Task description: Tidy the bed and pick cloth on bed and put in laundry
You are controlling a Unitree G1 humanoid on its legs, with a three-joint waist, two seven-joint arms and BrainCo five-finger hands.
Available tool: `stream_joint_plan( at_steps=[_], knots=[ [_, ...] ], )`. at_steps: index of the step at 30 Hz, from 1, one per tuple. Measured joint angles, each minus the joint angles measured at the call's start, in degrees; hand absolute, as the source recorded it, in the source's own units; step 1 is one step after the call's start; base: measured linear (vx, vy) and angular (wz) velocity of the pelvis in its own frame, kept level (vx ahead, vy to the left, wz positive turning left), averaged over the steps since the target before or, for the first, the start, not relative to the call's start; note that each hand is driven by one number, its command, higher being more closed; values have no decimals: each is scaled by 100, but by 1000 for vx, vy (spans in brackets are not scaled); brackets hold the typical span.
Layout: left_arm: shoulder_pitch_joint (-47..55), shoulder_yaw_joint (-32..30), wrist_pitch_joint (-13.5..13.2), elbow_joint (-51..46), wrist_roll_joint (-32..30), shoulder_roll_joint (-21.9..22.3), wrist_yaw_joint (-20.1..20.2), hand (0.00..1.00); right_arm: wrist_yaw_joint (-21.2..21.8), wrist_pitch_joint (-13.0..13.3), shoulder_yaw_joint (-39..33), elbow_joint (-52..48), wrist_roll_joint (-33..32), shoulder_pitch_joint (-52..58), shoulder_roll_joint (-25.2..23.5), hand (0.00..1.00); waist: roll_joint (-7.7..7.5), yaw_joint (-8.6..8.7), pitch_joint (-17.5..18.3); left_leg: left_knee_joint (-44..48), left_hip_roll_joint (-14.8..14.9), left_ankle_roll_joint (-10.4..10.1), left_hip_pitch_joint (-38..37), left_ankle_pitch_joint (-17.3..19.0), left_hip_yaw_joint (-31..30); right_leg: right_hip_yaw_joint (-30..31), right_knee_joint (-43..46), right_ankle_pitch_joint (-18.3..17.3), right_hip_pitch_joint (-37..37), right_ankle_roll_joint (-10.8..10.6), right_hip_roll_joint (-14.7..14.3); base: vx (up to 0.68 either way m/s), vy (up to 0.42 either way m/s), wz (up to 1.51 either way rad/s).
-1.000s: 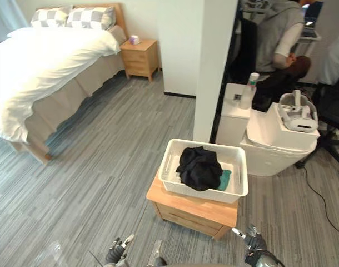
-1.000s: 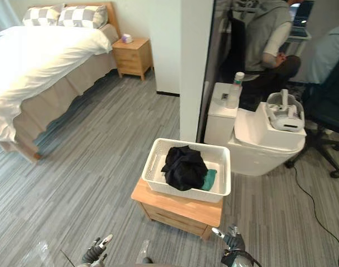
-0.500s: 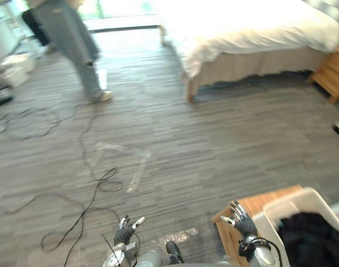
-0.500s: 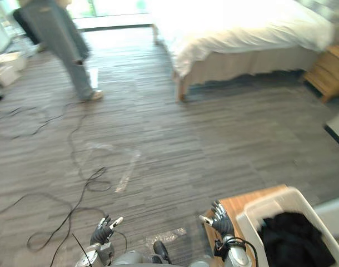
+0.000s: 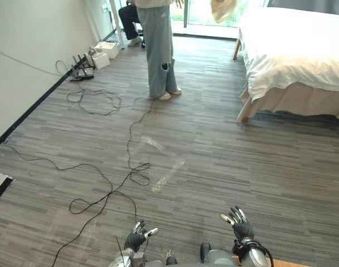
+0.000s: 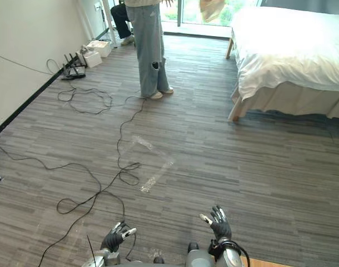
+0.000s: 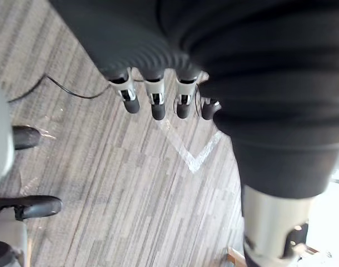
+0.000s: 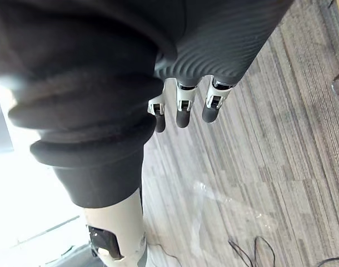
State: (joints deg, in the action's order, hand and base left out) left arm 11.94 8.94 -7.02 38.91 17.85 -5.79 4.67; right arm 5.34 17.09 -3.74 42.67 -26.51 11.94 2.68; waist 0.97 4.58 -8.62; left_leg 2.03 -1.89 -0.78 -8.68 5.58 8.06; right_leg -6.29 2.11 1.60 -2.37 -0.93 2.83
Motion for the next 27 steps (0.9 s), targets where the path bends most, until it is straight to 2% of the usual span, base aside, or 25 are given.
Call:
stream_joint_plan(
  at_steps=[2,3,4,5,6,7,8,10,11,13,14,15,16,17,18,19,21,24,26,27],
  knots=[
    [10,7,2,43,-14,2,97,0,-18,13,1,0,-19,53,-7,0,4,25,25,-7,62,-23,8,15,30,-1,-144,76,-52,53,-73,-4,-82,-6],
    [29,6,12,137,-38,-5,166,0,-20,25,9,0,-73,111,-23,0,-8,37,63,21,108,-105,37,69,147,46,-220,105,-52,52,-119,-39,-76,-21],
    [32,6,20,227,-70,-4,168,0,-20,28,19,0,-124,112,-34,0,-11,25,84,156,164,-234,117,169,259,129,-230,98,-31,44,-171,-44,-77,-47],
    [87,3,22,251,-108,4,168,0,-18,35,60,-34,-219,118,-37,0,-7,-27,79,577,300,-511,262,396,425,263,-221,22,-17,103,-251,-42,-106,-57],
    [117,1,12,229,-160,13,194,0,-21,58,111,-91,-255,163,-26,0,2,-55,58,1060,434,-645,419,509,588,336,-230,-36,-22,172,-307,-48,-121,-60],
    [84,-33,7,223,-194,-26,252,0,-21,99,177,-108,-279,211,-12,0,-33,-61,22,1871,540,-629,724,497,690,438,-204,-48,-26,190,-307,-62,-159,-75],
    [63,-159,-7,205,-214,-17,282,0,-19,165,207,-101,-288,268,78,0,-94,-81,-34,3066,652,-375,1223,413,577,758,25,-97,9,236,-288,-59,-113,-88],
    [78,-223,-9,210,-197,65,290,0,-12,217,208,-114,-252,273,156,0,-4,-109,-42,2925,654,-142,1235,578,428,1116,191,-156,40,193,-286,-21,-19,-116],
    [90,-221,-11,211,-172,125,340,0,-10,297,166,-168,-246,281,261,0,93,-42,-39,2404,644,-164,1109,564,216,1339,198,-156,69,192,-315,-15,60,-138],
    [35,-79,-49,212,-154,182,456,0,54,305,162,-366,-242,487,411,0,275,79,-30,1247,885,-195,865,564,-132,1606,276,-155,207,191,-517,-35,118,-111],
    [11,-38,-52,212,-155,209,465,0,86,315,162,-396,-240,533,442,0,331,122,-33,1040,979,-267,836,578,-185,1605,324,-155,272,191,-602,-39,161,-69],
    [-114,45,-39,233,-160,233,449,0,97,290,163,-350,-234,625,460,0,347,111,-21,989,1030,-494,836,445,-191,1646,446,-153,338,188,-666,-8,145,-68],
    [-201,83,-41,226,-155,233,441,0,117,290,188,-356,-227,742,427,0,223,115,-11,901,984,-493,760,445,-116,1725,494,-153,371,188,-649,21,116,-70],
    [-228,83,-42,226,-142,228,430,0,125,289,208,-356,-222,776,397,0,174,113,-25,817,960,-493,697,444,-38,1733,527,-156,401,188,-634,37,74,-67],
    [-252,83,-42,225,-61,210,364,0,182,290,257,-356,-210,801,330,0,101,114,-21,613,898,-492,596,442,112,1563,647,-191,539,213,-536,31,59,-65],
    [-262,77,-38,218,26,204,255,0,285,289,307,-357,-184,760,309,0,40,92,-2,446,877,-474,512,429,322,1051,852,-283,704,311,-340,27,51,-64],
    [-223,56,7,218,205,185,85,0,428,289,461,-359,-21,611,308,0,40,85,-6,374,896,-452,389,394,493,474,1010,-374,769,246,-150,73,48,-54],
    [-117,39,4,215,304,137,-87,0,621,290,598,-373,50,448,299,0,91,48,-26,395,979,-492,219,370,481,371,996,-429,663,152,-200,129,45,-16],
    [-78,-24,-4,183,294,138,-147,0,625,288,607,-390,80,344,319,0,173,-54,-51,429,1024,-526,202,251,471,347,1220,-597,765,107,-231,181,16,2],
    [-65,-77,-23,147,295,123,-207,0,618,281,663,-399,144,293,355,0,168,-78,-80,578,1078,-531,262,182,478,296,1495,-832,818,82,-180,169,-27,32]
  ],
)
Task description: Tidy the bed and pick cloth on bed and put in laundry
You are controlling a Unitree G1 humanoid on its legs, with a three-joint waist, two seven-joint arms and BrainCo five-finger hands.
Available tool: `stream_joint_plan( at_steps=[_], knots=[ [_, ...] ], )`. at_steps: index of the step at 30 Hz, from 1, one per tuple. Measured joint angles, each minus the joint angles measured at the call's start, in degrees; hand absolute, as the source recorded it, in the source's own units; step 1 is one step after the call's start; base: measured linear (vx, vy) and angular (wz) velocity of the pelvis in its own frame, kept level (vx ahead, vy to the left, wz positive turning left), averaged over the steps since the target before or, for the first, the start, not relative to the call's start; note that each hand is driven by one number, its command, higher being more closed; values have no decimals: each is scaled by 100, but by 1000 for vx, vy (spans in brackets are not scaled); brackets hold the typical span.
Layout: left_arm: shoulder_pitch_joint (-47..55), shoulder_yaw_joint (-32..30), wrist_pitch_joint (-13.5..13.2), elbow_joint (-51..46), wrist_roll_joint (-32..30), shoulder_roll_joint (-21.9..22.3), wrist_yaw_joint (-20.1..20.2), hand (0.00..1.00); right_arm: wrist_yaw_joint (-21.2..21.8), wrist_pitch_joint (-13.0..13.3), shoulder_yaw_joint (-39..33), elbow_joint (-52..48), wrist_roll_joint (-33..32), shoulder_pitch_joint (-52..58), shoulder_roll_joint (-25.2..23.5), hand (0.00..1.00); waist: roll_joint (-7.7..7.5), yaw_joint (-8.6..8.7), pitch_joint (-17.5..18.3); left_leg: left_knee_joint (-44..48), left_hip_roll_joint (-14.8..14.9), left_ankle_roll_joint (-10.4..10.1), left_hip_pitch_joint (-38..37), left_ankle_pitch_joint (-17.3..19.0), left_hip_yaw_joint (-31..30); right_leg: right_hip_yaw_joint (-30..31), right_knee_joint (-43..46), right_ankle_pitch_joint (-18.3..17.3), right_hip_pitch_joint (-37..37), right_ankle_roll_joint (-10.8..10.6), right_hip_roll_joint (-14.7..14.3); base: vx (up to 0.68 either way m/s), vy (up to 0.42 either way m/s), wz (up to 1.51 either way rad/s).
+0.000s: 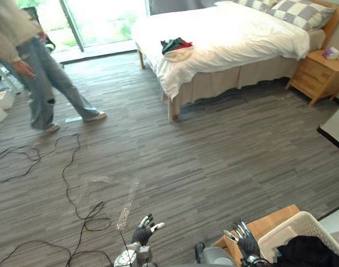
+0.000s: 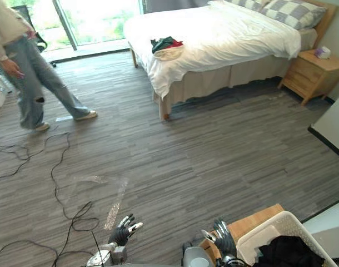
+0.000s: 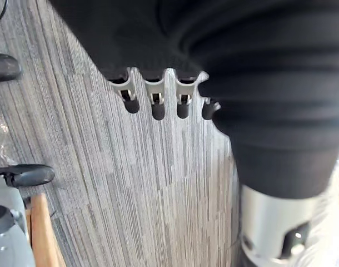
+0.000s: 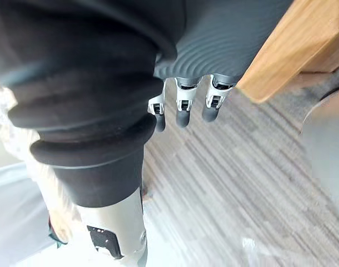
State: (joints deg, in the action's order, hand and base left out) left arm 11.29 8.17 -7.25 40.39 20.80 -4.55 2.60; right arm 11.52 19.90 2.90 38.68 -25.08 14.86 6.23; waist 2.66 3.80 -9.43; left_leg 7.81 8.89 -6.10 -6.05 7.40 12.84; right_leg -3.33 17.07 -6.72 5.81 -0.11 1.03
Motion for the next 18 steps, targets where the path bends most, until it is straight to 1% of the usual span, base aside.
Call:
stream_joint_plan(
  at_steps=[1,2,3,4,5,6,7,8,9,10,11,12,13,14,15,16,17,18],
  knots=[
    [-1,-33,-16,-17,5,-44,-21,0,-1,-4,26,-98,48,-57,5,0,-11,-1,-45,256,-21,-36,96,-21,1,-97,209,-252,35,2,121,165,-61,67],
    [-16,-117,-60,-64,5,-70,-22,0,-3,-5,32,-133,58,-68,-20,0,-153,8,-156,817,-15,-156,336,-101,49,-229,228,-370,-83,32,244,91,-63,70],
    [-10,-151,-72,-73,5,-77,-23,0,-9,-3,29,-137,64,-82,-13,0,-194,-1,-192,1163,26,-196,490,-146,118,-309,169,-377,-168,27,287,109,-108,66],
    [-5,-167,-69,-81,5,-73,-21,0,-23,-2,-1,-138,68,-95,36,0,-196,-36,-255,1887,167,-197,820,-234,203,-425,18,-368,-378,14,301,143,-103,44],
    [61,-195,-55,-129,9,-58,-12,0,-53,-2,-16,-139,45,-97,113,0,-138,-92,-323,2496,316,-122,1012,-319,234,-468,-78,-357,-574,25,263,153,-75,35],
    [111,-233,-57,-167,5,-51,-8,0,-68,-1,-25,-137,38,-98,114,0,-106,-122,-354,2751,323,-104,1095,-390,238,-458,-109,-340,-661,55,251,126,-23,8],
    [120,-264,-55,-161,4,-32,-9,0,-95,-2,-27,-128,37,-98,133,0,-138,-161,-388,2850,298,-70,1195,-263,219,-423,-144,-339,-752,60,262,163,44,-20],
    [225,-399,-82,-169,9,42,-2,0,-125,-1,-165,-127,-20,-232,182,0,-58,-158,-408,2436,63,62,1207,73,215,-294,-203,-337,-810,62,338,152,72,-26],
    [239,-410,-88,-169,9,46,-4,0,-125,-1,-194,-128,-23,-260,178,0,-48,-153,-413,2315,11,65,1206,96,216,-264,-211,-337,-809,61,352,165,123,-45],
    [273,-421,-95,-169,9,43,-10,0,-125,1,-295,-128,-34,-353,151,0,-30,-157,-425,1758,-192,48,1212,115,250,-143,-248,-335,-809,58,406,114,155,-41],
    [294,-423,-111,-167,9,43,-15,0,-125,-2,-301,-134,-37,-374,149,0,-7,-160,-448,1222,-341,48,1228,92,309,-57,-348,-344,-868,56,437,135,220,-48],
    [334,-418,-158,-164,9,56,-15,0,-124,-8,-293,-138,-38,-373,149,0,26,-175,-485,825,-415,50,1241,67,298,19,-443,-422,-939,79,435,92,163,-33],
    [374,-419,-192,-159,9,89,-15,0,-123,-10,-288,-150,-38,-366,157,0,84,-179,-524,574,-412,32,1242,52,278,56,-491,-455,-1005,78,403,96,201,-31],
    [451,-419,-213,-155,10,162,-14,0,-121,-12,-284,-190,-39,-310,181,0,187,-198,-584,278,-366,36,1247,-127,235,123,-556,-511,-1093,54,344,114,232,-41],
    [546,-480,-314,-184,105,272,-13,0,-116,-22,-248,-189,-39,-259,245,0,256,-269,-599,328,-362,145,1219,-430,247,268,-690,-579,-1181,-14,310,213,335,-51],
    [532,-507,-412,-186,114,309,-9,0,-103,-24,-178,-197,-28,-221,249,0,319,-360,-603,571,-348,249,1314,-227,352,291,-604,-586,-1224,-77,279,196,269,-43],
    [535,-526,-464,-197,126,289,-1,0,-78,-22,-104,-208,-25,-204,241,0,275,-377,-629,770,-335,296,1417,-99,395,244,-441,-616,-1176,-90,314,216,205,-29],
    [526,-589,-533,-307,127,217,57,0,-21,-25,-33,-209,-23,-205,205,0,128,-468,-701,1226,-336,447,1583,187,524,167,-310,-850,-1151,-141,417,205,178,-21]
  ],
)
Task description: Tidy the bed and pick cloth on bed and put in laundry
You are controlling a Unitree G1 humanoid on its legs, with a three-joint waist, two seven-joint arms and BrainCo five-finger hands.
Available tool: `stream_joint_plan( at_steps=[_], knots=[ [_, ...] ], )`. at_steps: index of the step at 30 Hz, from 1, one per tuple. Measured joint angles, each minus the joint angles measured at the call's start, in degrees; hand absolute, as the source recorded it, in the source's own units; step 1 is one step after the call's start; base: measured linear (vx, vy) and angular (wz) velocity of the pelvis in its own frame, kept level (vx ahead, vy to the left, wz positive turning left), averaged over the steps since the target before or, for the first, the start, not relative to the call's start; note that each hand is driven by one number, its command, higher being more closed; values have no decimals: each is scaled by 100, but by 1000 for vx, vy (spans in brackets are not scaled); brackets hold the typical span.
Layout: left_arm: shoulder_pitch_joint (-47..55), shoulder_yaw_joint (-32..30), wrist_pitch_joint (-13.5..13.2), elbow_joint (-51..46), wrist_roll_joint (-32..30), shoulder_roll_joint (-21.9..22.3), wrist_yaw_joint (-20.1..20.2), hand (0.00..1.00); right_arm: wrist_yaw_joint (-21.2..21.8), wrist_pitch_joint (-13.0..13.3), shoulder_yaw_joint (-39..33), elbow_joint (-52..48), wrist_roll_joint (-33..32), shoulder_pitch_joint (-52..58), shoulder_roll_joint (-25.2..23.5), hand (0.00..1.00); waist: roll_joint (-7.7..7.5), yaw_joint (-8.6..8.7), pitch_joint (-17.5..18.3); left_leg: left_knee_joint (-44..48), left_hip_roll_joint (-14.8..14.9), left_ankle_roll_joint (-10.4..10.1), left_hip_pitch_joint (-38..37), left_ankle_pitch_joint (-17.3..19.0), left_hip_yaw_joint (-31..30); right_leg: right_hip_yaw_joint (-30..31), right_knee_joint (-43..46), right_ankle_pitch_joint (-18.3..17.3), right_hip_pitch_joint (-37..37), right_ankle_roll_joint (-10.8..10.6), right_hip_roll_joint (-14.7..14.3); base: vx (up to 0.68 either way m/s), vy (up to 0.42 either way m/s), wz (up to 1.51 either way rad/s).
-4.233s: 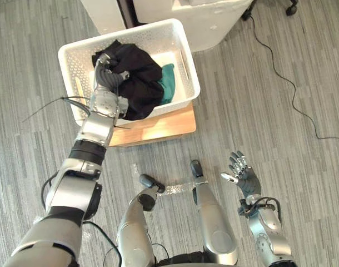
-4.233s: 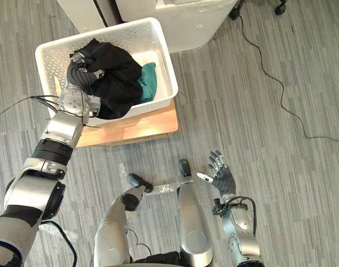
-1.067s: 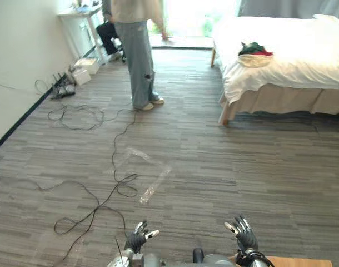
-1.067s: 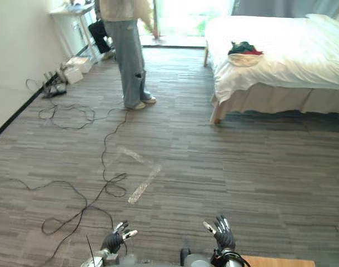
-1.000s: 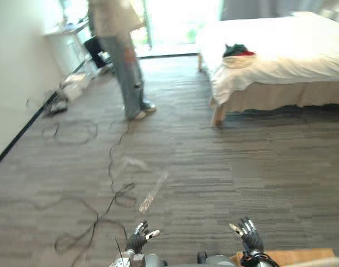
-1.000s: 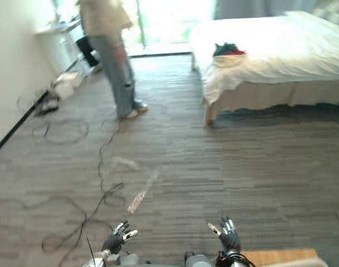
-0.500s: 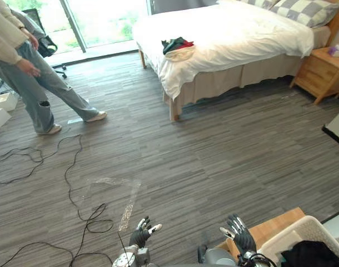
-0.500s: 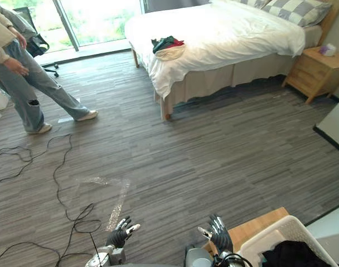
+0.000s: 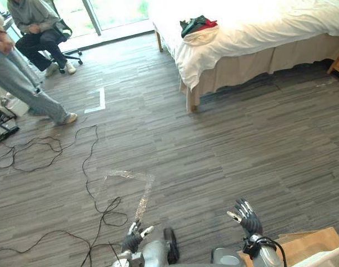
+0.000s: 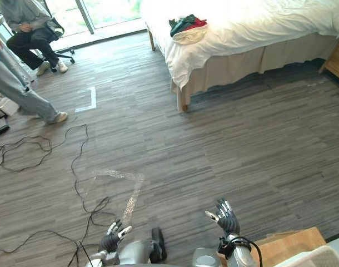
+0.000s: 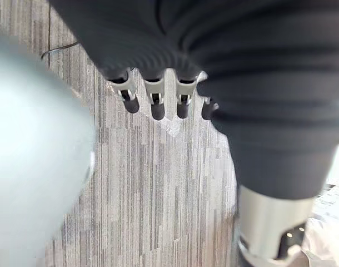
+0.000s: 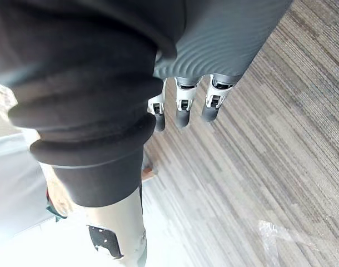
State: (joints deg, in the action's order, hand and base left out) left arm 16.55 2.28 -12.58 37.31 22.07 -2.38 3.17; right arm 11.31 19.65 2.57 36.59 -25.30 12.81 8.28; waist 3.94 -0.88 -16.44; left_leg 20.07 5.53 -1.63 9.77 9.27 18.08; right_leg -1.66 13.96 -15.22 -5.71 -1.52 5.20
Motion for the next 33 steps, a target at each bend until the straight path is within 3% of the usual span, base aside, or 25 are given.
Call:
stream_joint_plan(
  at_steps=[2,3,4,5,6,7,8,10,13,15,17,18,19,20,21,22,23,24,25,26,27,28,30,32,33],
  knots=[
    [-12,-80,-19,-79,0,-21,53,0,-14,-21,49,6,-2,-72,4,0,-74,-19,-28,481,29,176,149,348,101,60,-18,-121,-13,-156,107,253,246,-22],
    [-11,-138,-22,-85,-9,-38,68,0,-41,-23,62,5,-7,-108,-21,0,-191,-31,18,492,-83,367,110,472,219,63,90,-217,16,-328,217,275,222,-28],
    [-20,-219,-15,-81,-36,-81,83,0,-101,-22,59,-27,-13,-191,-77,0,-343,-24,32,475,-229,481,-13,637,323,20,1082,-436,362,-584,441,194,115,-31],
    [-34,-235,-10,-81,-74,-122,86,0,-130,-22,45,-62,-23,-200,-114,0,-425,-18,25,475,-301,518,-102,705,393,8,1872,-485,645,-648,565,292,120,-20],
    [-56,-229,20,-71,-198,-199,123,0,-145,-23,35,-167,-113,-139,-163,0,-581,11,31,466,-489,576,-333,842,428,-8,3319,-220,1171,-624,825,326,129,1],
    [-56,-185,107,-62,-248,-301,172,0,-162,-23,21,-208,-118,-26,-202,0,-674,43,42,362,-627,620,-656,929,413,-64,4224,356,1522,-564,1058,412,147,7],
    [-55,-144,141,-62,-253,-347,195,0,-177,-24,21,-208,-115,19,-212,0,-680,39,44,279,-648,664,-828,954,396,-127,4577,516,1622,-471,1121,377,108,1],
    [-57,-3,263,-66,-243,-424,218,0,-257,-28,-3,-233,-113,149,-268,0,-635,85,23,-167,-649,659,-1398,995,220,-609,5004,238,2030,-199,1035,373,78,3],
    [-12,212,343,-69,-238,-499,308,0,-246,-23,-171,-635,-119,406,-337,0,-538,312,-31,-643,-546,628,-1877,1006,-65,-1055,4146,-69,2503,-135,654,415,15,51],
    [0,320,380,-69,-247,-511,327,0,-211,14,-267,-841,-159,625,-308,0,-485,461,-62,-909,-353,491,-2344,950,-215,-1354,2442,149,2764,46,277,574,-43,69],
    [25,426,389,-75,-264,-581,450,0,-184,92,-353,-874,-375,805,-339,0,-588,487,-41,-1037,-339,258,-2757,915,-305,-1453,152,1178,2894,8,162,643,-110,70],
    [46,443,377,-77,-264,-606,463,0,-155,143,-379,-875,-403,838,-338,0,-621,488,-32,-1063,-377,145,-2862,941,-313,-1458,-161,1357,2904,-22,170,685,-159,61],
    [180,440,342,-80,-264,-678,477,0,-102,243,-387,-874,-447,938,-338,0,-742,483,30,-1083,-480,-111,-3195,1076,-387,-1454,-470,1372,2903,-69,298,569,-148,36],
    [200,435,339,-10,-263,-673,465,0,-99,261,-406,-862,-453,941,-314,0,-754,491,63,-1044,-469,-250,-3368,1163,-399,-1377,-328,1998,2895,217,291,702,-155,20],
    [210,443,331,158,-286,-654,430,0,-96,264,-480,-818,-485,792,-300,0,-505,473,135,-858,-250,-366,-3436,1132,-361,-1449,88,2348,2970,463,210,710,-175,-6],
    [204,446,316,236,-330,-647,422,0,-90,306,-510,-829,-575,649,-339,0,-301,490,163,-511,-36,-455,-3341,899,-377,-1498,341,2333,3000,484,71,689,-181,-16],
    [190,447,297,283,-383,-644,421,0,-86,314,-512,-845,-592,604,-352,0,-250,483,182,-277,34,-445,-3243,719,-374,-1566,429,2295,2998,545,34,760,-285,-25],
    [149,443,270,399,-421,-646,422,0,-42,310,-513,-905,-611,540,-376,0,-221,477,187,476,173,-472,-2942,182,-380,-1651,574,2082,2932,807,-40,695,-256,-35],
    [98,444,273,479,-416,-617,434,0,5,300,-558,-933,-607,531,-372,0,-155,474,175,1392,402,-680,-2560,-708,-421,-1658,558,1840,2703,903,-145,676,-222,-39],
    [75,441,273,510,-414,-598,435,0,10,286,-583,-933,-607,534,-368,0,-125,467,173,1833,532,-729,-2362,-1314,-467,-1640,498,1728,2533,906,-210,562,-113,-27],
    [46,426,267,500,-373,-558,476,0,24,280,-605,-951,-600,534,-359,0,-61,506,158,3075,897,-658,-1821,-1493,-492,-1640,285,1592,2158,939,-415,566,-101,-26],
    [23,395,270,479,-361,-547,552,0,29,280,-621,-954,-563,527,-350,0,-32,474,159,4249,1240,-354,-1280,-1065,-353,-1573,100,1508,1778,963,-586,546,-107,-24],
    [32,252,279,271,-317,-581,632,0,146,284,-635,-957,-555,554,-328,0,-109,435,110,4789,1349,-136,-653,-498,-206,-1518,-210,1353,1166,931,-725,466,-94,-28],
    [28,179,272,239,-242,-553,661,0,273,290,-644,-963,-559,507,-244,0,-117,327,107,4007,1104,-109,-234,-189,72,-1335,-498,1236,720,904,-775,395,-74,-39],
    [43,171,273,153,-230,-539,664,0,344,288,-650,-965,-560,425,-193,0,-116,289,105,3131,832,-145,0,-57,198,-1229,-670,1179,534,905,-804,357,-74,-43]
  ],
)
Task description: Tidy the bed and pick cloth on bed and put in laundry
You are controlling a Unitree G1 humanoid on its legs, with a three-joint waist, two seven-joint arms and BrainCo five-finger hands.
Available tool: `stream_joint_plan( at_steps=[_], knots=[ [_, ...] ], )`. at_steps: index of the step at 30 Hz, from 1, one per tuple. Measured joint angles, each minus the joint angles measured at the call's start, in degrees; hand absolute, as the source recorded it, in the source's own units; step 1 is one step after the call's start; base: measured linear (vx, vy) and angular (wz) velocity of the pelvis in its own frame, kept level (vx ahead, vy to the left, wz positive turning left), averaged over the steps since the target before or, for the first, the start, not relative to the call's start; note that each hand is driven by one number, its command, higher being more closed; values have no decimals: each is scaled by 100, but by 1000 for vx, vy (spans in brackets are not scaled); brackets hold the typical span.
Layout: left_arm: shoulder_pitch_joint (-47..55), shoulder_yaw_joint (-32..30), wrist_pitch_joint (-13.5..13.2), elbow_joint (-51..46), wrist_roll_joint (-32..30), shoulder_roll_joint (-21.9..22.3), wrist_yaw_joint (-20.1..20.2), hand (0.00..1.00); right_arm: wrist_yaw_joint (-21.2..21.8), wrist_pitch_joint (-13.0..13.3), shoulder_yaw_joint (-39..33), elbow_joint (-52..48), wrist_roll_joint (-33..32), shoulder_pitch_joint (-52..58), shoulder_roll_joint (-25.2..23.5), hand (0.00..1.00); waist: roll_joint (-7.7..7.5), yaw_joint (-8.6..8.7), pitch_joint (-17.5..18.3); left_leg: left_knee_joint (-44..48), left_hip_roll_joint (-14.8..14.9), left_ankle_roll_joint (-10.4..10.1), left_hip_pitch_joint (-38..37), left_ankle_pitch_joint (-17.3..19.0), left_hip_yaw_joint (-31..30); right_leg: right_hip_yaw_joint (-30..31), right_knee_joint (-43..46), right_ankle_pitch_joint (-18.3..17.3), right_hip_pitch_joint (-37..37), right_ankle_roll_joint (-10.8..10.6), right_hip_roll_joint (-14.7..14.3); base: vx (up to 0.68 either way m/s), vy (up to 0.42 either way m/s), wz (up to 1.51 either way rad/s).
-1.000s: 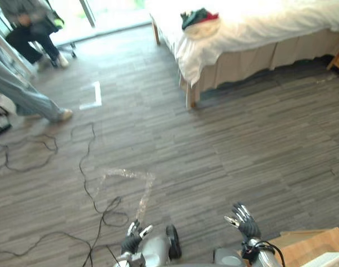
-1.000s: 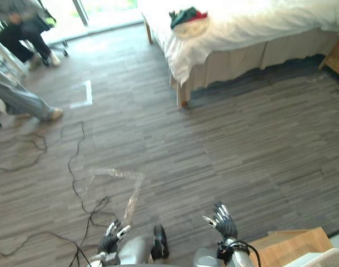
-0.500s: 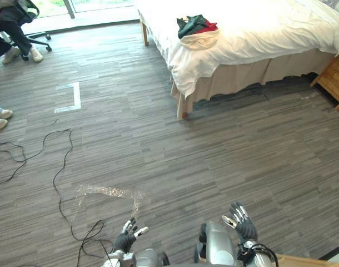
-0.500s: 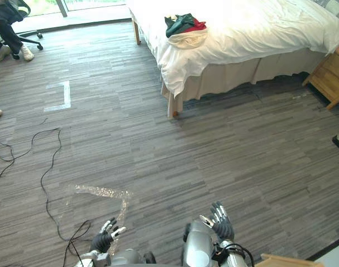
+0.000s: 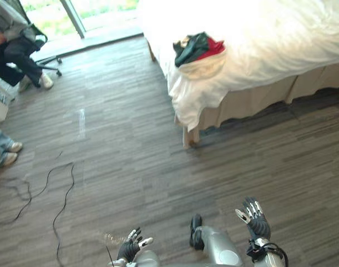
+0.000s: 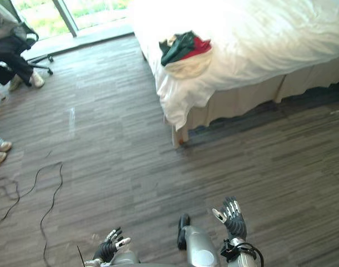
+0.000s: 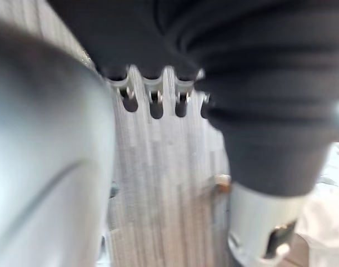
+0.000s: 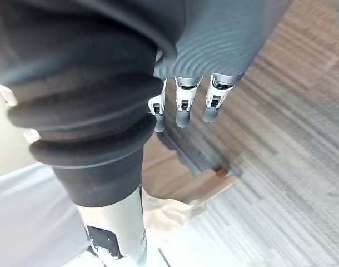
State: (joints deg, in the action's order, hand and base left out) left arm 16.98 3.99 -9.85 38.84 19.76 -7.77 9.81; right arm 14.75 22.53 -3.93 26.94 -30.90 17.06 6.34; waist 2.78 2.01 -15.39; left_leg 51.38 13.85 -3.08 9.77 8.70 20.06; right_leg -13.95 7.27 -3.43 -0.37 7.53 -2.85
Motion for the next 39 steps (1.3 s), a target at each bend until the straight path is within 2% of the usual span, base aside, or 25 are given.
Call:
stream_joint_plan(
  at_steps=[1,4,6,7,8,9,10,11,12,13,14,15,16,17,18,19,20,22,26,27,28,30,33,35,39],
  knots=[
    [26,-54,-7,-17,64,57,6,0,44,-15,-7,-3,-2,-112,48,0,-7,2,0,-1186,-275,-34,127,-7,98,57,-162,-51,-198,-27,-5,364,-72,-37],
    [139,-192,-70,-118,90,215,-23,0,35,-45,-14,-28,2,-165,98,0,23,-14,11,-3364,-688,-167,160,-141,464,194,-446,-172,-727,-182,-212,416,-25,-25],
    [220,-189,-76,-248,89,269,-8,0,1,-45,-36,-66,5,-179,108,0,34,-74,37,-3619,-702,-87,204,-120,783,350,-471,-517,-1047,-230,-447,450,62,-39],
    [211,-190,-70,-246,82,273,-5,0,-21,-49,-46,-65,6,-186,112,0,16,-95,69,-3531,-705,130,246,-110,837,361,-315,-741,-1033,-192,-471,536,115,-27],
    [190,-193,-76,-253,55,168,-10,0,-132,-60,-50,-33,14,-150,82,0,-167,-111,171,-3129,-903,762,322,-61,901,275,323,-1360,-890,-389,-350,377,84,4],
    [158,-188,-68,-237,35,89,-24,0,-175,-59,-55,-2,15,-121,80,0,-260,-60,223,-3128,-1014,787,253,-46,956,165,687,-1538,-873,-574,-256,612,106,14],
    [111,-180,-55,-170,-25,98,-88,0,-228,-58,-43,-2,52,-139,199,0,-152,-38,278,-3562,-1080,1073,-15,-280,941,-106,1824,-1603,-456,-732,-174,447,56,14],
    [30,-167,-41,-11,-26,118,-148,0,-274,-62,-49,120,167,-240,185,0,-247,-23,235,-3784,-1149,1220,-229,-502,881,-325,3171,-1549,144,-826,160,544,62,23],
    [-24,-157,-22,44,-18,60,-206,0,-396,-44,-58,109,406,-265,171,0,-268,45,197,-4020,-1192,1129,-564,-506,746,-530,3924,-1776,536,-571,489,519,44,42],
    [-68,-115,18,52,-11,71,-258,0,-589,-36,-59,82,725,-191,156,0,-215,55,164,-4144,-1125,948,-914,-524,557,-537,3789,-1903,664,-555,663,517,20,62],
    [-100,-110,25,44,3,75,-260,0,-702,-33,-60,62,882,-156,147,0,-160,81,135,-4179,-1065,920,-1053,-510,366,-488,3525,-1922,697,-602,677,602,-110,86],
    [-201,-52,56,39,66,102,-258,0,-935,-33,-57,-114,1137,-39,143,0,-31,159,101,-4215,-863,734,-1227,-468,-20,-190,2811,-1838,820,-733,649,573,-206,121],
    [-270,-38,57,39,105,87,-253,0,-1136,-11,-57,-444,1235,60,96,0,0,214,109,-4266,-775,546,-1278,-436,-392,318,2084,-1579,988,-1042,618,566,-242,137],
    [-290,-34,58,38,107,50,-246,0,-1267,28,-61,-644,1315,141,55,0,-47,268,117,-4284,-803,435,-1287,-426,-574,670,1640,-1279,1050,-1163,666,468,-247,157],
    [-264,-10,58,-18,111,-97,-241,0,-1564,158,-73,-1020,1530,329,-54,0,-407,301,169,-4278,-1007,200,-1334,-345,-891,1288,839,-269,1019,-1311,911,433,-326,145],
    [-286,-23,116,117,120,-125,-273,0,-1863,214,-81,-1207,1753,319,-93,0,-501,296,85,-4123,-976,-2,-1380,-188,-1206,1200,1111,193,992,-1193,1014,394,-343,124],
    [-222,1,166,123,124,-83,-268,0,-2033,213,-78,-1261,1865,260,-58,0,-407,299,121,-4076,-864,-17,-1335,-179,-1279,1123,1074,177,940,-1181,926,323,-334,71],
    [19,9,175,102,213,137,-256,0,-2508,203,-231,-1675,2133,-37,262,0,-88,154,226,-4146,-565,-26,-1305,-178,-1430,857,641,135,678,-1014,641,264,-239,32],
    [208,9,169,110,237,230,-236,0,-3083,77,-570,-1951,2425,-831,589,0,19,32,267,-4381,-444,-192,-1463,-292,-1539,620,468,84,433,-909,527,122,-114,30],
    [214,9,169,124,241,228,-232,0,-3242,31,-662,-1972,2603,-1114,713,0,102,28,317,-4415,-443,-231,-1459,-318,-1531,503,406,88,361,-902,558,14,-18,40],
    [215,5,169,127,247,227,-227,0,-3305,-46,-698,-1992,2716,-1223,776,0,75,27,312,-4462,-447,-283,-1447,-349,-1525,432,374,87,335,-903,586,-20,19,63],
    [215,-7,167,168,266,202,-147,0,-3466,-368,-670,-2000,3101,-1768,1074,0,59,-5,343,-4627,-528,-254,-1388,-490,-1530,232,241,122,279,-937,702,-66,43,52],
    [211,-16,156,253,195,156,50,0,-3413,-904,-489,-1824,3416,-2899,1581,0,25,-199,346,-4763,-676,-158,-1244,-653,-1625,1,-11,270,244,-1048,818,-90,45,36],
    [204,7,147,257,100,118,179,0,-3119,-1373,-266,-1171,3567,-3895,2018,0,27,-290,345,-4893,-816,-63,-1121,-810,-1770,-273,-73,324,214,-1109,1012,-94,59,64],
    [52,7,122,269,109,82,308,0,-2752,-1894,124,-156,3604,-5323,2572,0,152,-303,103,-4935,-831,216,-789,-964,-1489,-655,113,321,375,-1132,1313,-101,55,71]
  ],
)
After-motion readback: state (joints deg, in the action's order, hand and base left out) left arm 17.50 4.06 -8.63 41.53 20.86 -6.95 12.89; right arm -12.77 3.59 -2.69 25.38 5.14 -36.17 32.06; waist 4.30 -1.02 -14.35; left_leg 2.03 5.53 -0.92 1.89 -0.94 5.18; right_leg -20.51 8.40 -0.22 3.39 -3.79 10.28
